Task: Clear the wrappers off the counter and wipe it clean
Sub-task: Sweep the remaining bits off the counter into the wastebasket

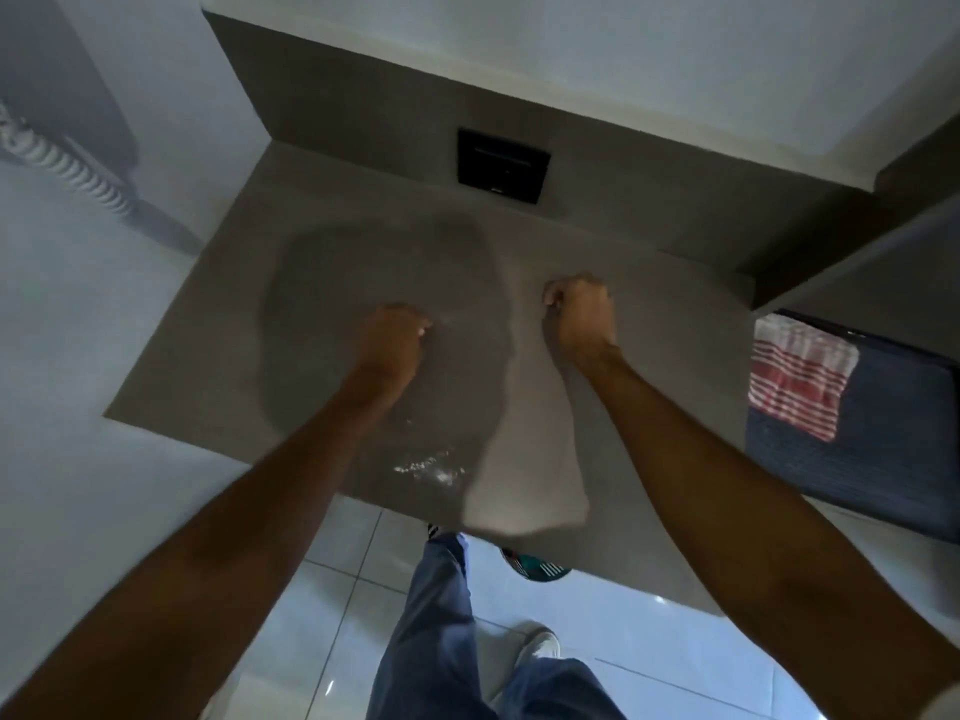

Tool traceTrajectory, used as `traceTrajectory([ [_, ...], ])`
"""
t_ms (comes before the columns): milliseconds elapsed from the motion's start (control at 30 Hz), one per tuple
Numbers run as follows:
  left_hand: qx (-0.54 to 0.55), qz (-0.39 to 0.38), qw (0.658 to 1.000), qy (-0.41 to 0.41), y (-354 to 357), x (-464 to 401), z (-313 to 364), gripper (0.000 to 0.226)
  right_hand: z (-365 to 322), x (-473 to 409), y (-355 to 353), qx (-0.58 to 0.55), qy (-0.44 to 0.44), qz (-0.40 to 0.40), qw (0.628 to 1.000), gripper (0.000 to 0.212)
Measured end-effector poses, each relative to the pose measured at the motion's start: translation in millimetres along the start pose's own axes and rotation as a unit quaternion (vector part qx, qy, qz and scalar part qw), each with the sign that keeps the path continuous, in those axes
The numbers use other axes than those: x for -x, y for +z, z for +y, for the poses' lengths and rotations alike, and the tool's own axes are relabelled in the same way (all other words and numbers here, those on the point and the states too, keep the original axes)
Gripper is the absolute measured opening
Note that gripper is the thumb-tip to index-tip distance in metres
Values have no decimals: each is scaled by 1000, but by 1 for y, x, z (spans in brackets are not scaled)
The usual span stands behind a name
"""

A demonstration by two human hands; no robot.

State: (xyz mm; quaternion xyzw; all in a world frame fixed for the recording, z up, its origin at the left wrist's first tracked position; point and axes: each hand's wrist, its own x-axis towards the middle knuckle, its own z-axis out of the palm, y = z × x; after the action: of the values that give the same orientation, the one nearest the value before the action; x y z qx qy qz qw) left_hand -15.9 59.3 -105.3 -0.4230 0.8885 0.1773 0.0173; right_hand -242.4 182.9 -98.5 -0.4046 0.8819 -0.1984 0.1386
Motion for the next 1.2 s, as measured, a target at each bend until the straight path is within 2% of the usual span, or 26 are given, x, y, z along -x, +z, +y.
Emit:
traceTrajectory([
  [100, -34, 17, 999, -16, -8, 8, 12, 35, 8, 47, -10, 13, 20, -32, 999, 28],
  [167, -58, 29, 997, -36, -9, 30, 23, 31, 13, 99, -18, -62, -19, -16, 998, 18],
  [200, -48, 36, 997, -44, -10, 43, 28, 30, 17, 127, -21, -86, -67, -2, 994, 18],
  [267, 26, 57, 997, -53, -12, 69, 39, 26, 25, 188, -21, -113, -131, -7, 985, 22],
  [333, 225, 61, 971, -55, -10, 109, 64, 20, 39, 251, -14, -170, -152, -23, 973, 25],
  [367, 324, 30, 945, -38, -3, 136, 77, 21, 45, 279, -6, -192, -154, -32, 969, 26],
  [433, 460, -109, 881, 3, 22, 200, 103, 25, 63, 328, 13, -224, -104, -66, 967, 25],
  [500, 480, -264, 836, -10, 72, 260, 118, 24, 91, 362, 46, -249, -8, -101, 963, 23],
  [567, 459, -324, 824, -74, 142, 303, 119, 23, 125, 381, 91, -268, 142, -123, 945, 26],
  [600, 473, -329, 806, -133, 178, 313, 117, 22, 144, 385, 115, -290, 232, -119, 921, 26],
  [667, 528, -286, 742, -298, 256, 312, 111, 17, 181, 382, 171, -364, 390, -85, 841, 25],
  [733, 550, -223, 690, -415, 335, 285, 101, 14, 213, 369, 226, -440, 492, -33, 751, 25],
  [767, 548, -206, 681, -441, 368, 267, 97, 18, 227, 361, 248, -466, 525, -8, 712, 25],
  [833, 542, -204, 684, -444, 433, 233, 87, 30, 254, 343, 296, -515, 566, 20, 644, 21],
  [900, 528, -268, 696, -405, 474, 209, 84, 33, 271, 328, 325, -578, 564, 19, 589, 21],
  [967, 449, -354, 748, -338, 488, 203, 77, 40, 272, 324, 338, -618, 587, 11, 522, 24],
  [1000, 394, -369, 788, -294, 488, 205, 73, 42, 267, 326, 340, -611, 606, -2, 509, 29],
  [1033, 339, -367, 831, -244, 480, 212, 68, 44, 257, 332, 336, -581, 622, -18, 524, 35],
  [1067, 294, -358, 864, -196, 463, 226, 66, 45, 242, 342, 325, -544, 624, -30, 561, 39],
  [1100, 264, -346, 887, -152, 444, 243, 66, 48, 227, 352, 312, -502, 603, -38, 618, 40],
  [1133, 244, -339, 902, -109, 420, 263, 68, 50, 208, 364, 294, -449, 560, -49, 694, 41],
  [1200, 192, -313, 930, -13, 352, 304, 74, 55, 167, 391, 239, -316, 428, -57, 845, 41],
])
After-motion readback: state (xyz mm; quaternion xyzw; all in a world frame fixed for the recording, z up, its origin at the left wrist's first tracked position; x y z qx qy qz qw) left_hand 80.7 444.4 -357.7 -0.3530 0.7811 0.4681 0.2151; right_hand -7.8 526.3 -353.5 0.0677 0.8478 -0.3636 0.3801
